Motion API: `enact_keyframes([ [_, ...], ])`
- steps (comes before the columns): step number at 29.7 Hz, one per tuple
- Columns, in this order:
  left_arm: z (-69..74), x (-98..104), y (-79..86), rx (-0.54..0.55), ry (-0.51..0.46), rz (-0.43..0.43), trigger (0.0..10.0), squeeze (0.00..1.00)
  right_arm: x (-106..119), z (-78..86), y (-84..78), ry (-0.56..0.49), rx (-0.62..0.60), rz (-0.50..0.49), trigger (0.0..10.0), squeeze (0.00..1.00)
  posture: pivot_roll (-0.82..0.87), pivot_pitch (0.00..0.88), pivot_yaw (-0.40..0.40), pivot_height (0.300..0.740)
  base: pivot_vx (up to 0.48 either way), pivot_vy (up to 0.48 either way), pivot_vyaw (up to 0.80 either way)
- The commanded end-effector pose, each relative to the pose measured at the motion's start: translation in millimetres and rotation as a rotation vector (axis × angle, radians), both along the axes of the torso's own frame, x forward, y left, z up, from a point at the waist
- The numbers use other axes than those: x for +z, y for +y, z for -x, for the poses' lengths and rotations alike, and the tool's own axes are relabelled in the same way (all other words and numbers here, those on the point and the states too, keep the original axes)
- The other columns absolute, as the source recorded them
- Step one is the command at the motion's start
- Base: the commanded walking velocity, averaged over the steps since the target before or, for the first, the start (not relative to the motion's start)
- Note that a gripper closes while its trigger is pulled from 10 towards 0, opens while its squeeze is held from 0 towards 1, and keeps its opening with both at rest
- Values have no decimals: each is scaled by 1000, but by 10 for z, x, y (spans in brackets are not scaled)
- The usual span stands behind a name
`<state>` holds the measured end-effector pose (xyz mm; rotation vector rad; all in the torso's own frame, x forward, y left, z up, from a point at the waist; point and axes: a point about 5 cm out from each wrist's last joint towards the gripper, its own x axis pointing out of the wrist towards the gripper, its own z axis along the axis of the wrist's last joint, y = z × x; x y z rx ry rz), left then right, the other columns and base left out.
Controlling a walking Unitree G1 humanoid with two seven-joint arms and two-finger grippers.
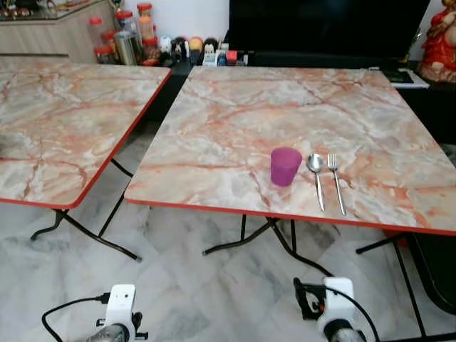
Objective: Setting the table
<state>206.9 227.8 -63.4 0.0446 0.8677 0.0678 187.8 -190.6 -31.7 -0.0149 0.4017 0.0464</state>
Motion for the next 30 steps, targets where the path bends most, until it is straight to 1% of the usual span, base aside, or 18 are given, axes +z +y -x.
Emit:
enact_keyframes([
  [1, 53, -25, 24, -23, 25, -12, 10000, 0, 98, -21, -16, -39, 15, 14, 10000, 0, -82, 0, 20, 740, 0, 0, 0],
  [3, 52, -24, 25, -24, 25, -12, 10000, 0, 129, -14, -24, -48, 13, 15, 10000, 0, -83, 0, 19, 740, 0, 0, 0],
  [5, 48, -22, 24, -26, 24, -12, 10000, 0, 223, -27, -36, -80, 11, 17, 10000, 0, -81, 0, 21, 740, 0, 0, 0],
  [9, 38, -17, 19, -30, 21, -12, 10000, 0, 428, -135, -49, -150, 0, 25, 10000, 0, -81, 0, 22, 740, 0, 0, 0],
  [10, 31, -14, 16, -32, 20, -13, 10000, 0, 516, -214, -59, -176, -13, 28, 10000, 0, -81, 0, 22, 740, 0, 0, 0],
  [14, 26, -13, 12, -32, 18, -13, 10000, 0, 731, -455, -37, -251, -18, 23, 10000, 0, -84, 0, 23, 740, 0, 0, 0],
  [16, 26, -13, 10, -30, 17, -13, 10000, 0, 864, -627, -2, -282, -23, 6, 10000, 0, -79, 0, 22, 740, 0, 0, 0],
  [20, 26, -13, 9, -29, 17, -12, 10000, 0, 906, -644, 7, -276, -25, 5, 10000, 0, -79, 0, 22, 740, 0, 0, 0],
  [21, 24, -12, 7, -24, 12, -9, 10000, 0, 1006, -796, 13, -307, -36, -5, 10000, 0, -76, 0, 26, 740, 0, 0, 0],
  [22, 23, -11, 3, -19, 7, -5, 10000, 0, 1181, -1037, 18, -359, -50, -7, 10000, 0, -74, 0, 23, 740, 0, 0, 0],
  [23, 23, -11, 3, -19, 7, -5, 10000, 0, 1181, -1037, 18, -359, -50, -7, 10000, 0, -74, 0, 23, 740, 0, 0, 0],
  [24, 22, -11, -1, -22, 5, -5, 10000, 0, 1286, -1159, 20, -383, -58, -4, 10000, 0, -71, 0, 22, 740, 0, 0, 0],
  [26, 22, -11, -3, -23, 4, -5, 10000, 0, 1343, -1232, 9, -386, -72, 14, 10000, 0, -72, 0, 24, 740, 0, 0, 0],
  [30, 27, -17, -11, -26, 9, -1, 10000, 0, 1498, -1400, 1, -409, -113, -4, 10000, 0, -71, 0, 24, 740, 0, 0, 0],
])
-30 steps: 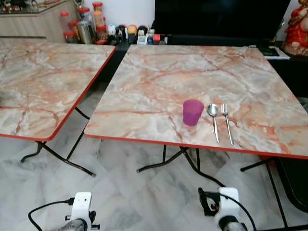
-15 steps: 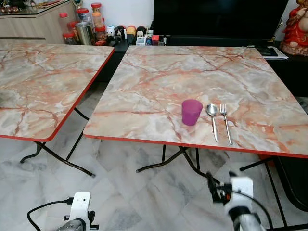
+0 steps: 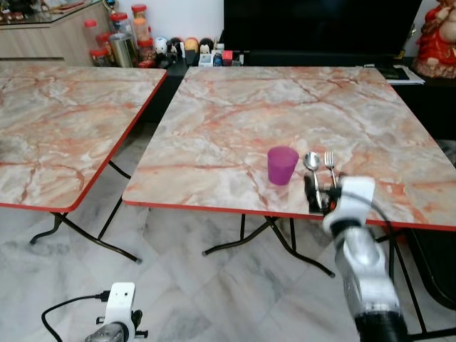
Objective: Setting the table
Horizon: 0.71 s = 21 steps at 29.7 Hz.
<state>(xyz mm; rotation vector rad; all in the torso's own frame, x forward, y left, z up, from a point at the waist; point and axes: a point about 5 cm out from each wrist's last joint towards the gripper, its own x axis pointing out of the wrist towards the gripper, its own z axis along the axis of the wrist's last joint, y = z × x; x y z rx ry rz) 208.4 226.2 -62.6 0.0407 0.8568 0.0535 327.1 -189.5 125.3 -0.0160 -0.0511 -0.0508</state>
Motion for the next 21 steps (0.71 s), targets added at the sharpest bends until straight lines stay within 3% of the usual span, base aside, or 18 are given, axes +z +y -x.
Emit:
enact_keyframes([
  [1, 41, -24, 1, -15, 18, -9, 10000, 0, -30, -53, -3, 33, -14, -23, 10000, 0, -68, 0, 22, 740, 0, 0, 0],
  [9, 26, -18, -10, -15, 15, -6, 10000, 0, -44, -161, 7, 68, -25, -38, 10000, 0, -65, 0, 25, 740, 0, 0, 0],
  [14, 31, -21, -5, -14, 19, -9, 10000, 0, -18, -225, 41, 71, -18, -46, 10000, 0, -65, 0, 24, 740, 0, 0, -665],
  [21, 55, -35, -7, -8, 23, -8, 10000, 0, 21, -302, 188, 54, -4, -73, 10000, 0, -60, 0, 22, 740, 290, 0, 0],
])
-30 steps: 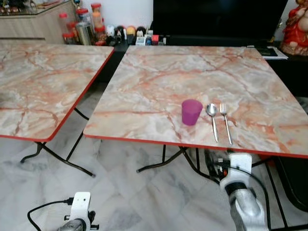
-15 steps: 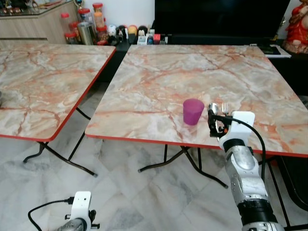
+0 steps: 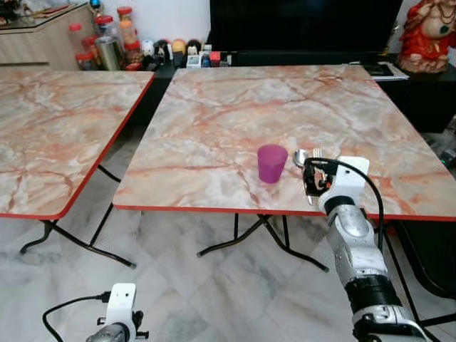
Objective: Setting the table
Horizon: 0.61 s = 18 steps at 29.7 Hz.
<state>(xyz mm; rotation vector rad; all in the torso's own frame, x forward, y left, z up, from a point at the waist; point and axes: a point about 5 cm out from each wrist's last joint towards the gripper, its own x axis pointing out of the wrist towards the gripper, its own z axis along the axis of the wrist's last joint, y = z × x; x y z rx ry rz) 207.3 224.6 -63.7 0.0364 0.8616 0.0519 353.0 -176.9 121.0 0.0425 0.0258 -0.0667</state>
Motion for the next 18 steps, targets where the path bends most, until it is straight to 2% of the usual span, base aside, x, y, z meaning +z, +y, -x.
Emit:
enact_keyframes([
  [1, 46, -26, 8, -8, 19, -13, 10000, 0, 67, -47, 77, -22, 12, -17, 10000, 0, -60, 0, 22, 740, 307, 0, 0],
  [17, 79, -45, 4, -4, 27, -12, 10000, 0, 66, -79, 54, -16, 7, -30, 10000, 0, -54, 0, 14, 740, 319, 0, 0],
  [18, 83, -47, 4, -5, 28, -12, 10000, 0, 65, -79, 61, -16, 12, -40, 10000, 0, -55, 0, 14, 740, 341, 0, -800],
])
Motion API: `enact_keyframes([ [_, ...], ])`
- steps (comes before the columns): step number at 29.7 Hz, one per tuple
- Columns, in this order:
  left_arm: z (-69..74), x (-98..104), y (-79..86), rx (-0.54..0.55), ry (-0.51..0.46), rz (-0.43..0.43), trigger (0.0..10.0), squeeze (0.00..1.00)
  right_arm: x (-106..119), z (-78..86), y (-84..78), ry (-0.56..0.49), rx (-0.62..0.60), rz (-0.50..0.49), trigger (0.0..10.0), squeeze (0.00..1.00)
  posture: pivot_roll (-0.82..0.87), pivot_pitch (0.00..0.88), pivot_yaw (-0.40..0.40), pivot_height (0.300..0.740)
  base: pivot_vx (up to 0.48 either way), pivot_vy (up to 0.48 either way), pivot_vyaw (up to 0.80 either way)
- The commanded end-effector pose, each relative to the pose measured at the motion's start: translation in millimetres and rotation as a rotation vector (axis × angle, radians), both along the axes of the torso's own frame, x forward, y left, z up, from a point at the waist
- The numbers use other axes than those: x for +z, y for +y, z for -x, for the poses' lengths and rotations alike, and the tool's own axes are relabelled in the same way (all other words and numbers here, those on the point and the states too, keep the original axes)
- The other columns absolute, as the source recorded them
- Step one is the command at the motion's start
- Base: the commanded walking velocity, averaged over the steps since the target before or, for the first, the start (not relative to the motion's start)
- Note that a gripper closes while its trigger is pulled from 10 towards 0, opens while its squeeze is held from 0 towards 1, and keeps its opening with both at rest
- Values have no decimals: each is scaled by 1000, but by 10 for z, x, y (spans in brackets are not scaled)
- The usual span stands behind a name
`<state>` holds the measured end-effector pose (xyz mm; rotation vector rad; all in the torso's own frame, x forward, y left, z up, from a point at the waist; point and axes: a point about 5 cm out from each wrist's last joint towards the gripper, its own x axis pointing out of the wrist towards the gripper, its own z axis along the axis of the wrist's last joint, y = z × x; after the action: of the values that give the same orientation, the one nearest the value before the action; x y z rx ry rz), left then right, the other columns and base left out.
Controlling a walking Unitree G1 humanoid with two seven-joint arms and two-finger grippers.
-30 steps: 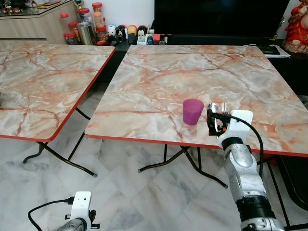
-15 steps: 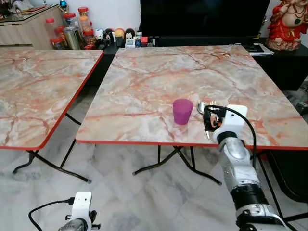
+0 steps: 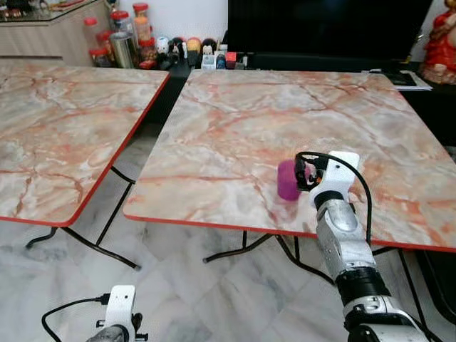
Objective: Setting the table
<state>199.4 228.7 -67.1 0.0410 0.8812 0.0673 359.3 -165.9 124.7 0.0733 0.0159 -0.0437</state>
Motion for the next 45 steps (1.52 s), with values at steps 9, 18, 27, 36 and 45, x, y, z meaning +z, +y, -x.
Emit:
enact_keyframes([
  [9, 5, -11, -39, -13, -1, 3, 10000, 0, 43, -11, -26, -32, -13, -10, 10000, 0, -50, 0, 12, 740, 299, 0, -356],
  [18, -9, -1, -33, -14, -7, 2, 10000, 0, 7, 20, -14, 13, -6, 25, 10000, 0, -52, 0, 17, 740, 0, 0, 0],
  [27, 7, -8, -32, -26, -1, 2, 10000, 0, -193, 73, -54, 152, 15, 65, 10000, 0, -53, 0, 26, 740, 0, 0, 0],
  [36, 5, -4, -18, -36, 3, 4, 10000, 0, -337, 8, 48, 291, 87, 60, 10000, 0, -48, 0, 35, 740, 0, 0, 0],
  [45, 32, -14, 3, -29, 10, -2, 10000, 0, -169, -134, 173, 230, 180, 74, 10000, 0, -35, 0, 31, 740, 0, 0, 0],
])
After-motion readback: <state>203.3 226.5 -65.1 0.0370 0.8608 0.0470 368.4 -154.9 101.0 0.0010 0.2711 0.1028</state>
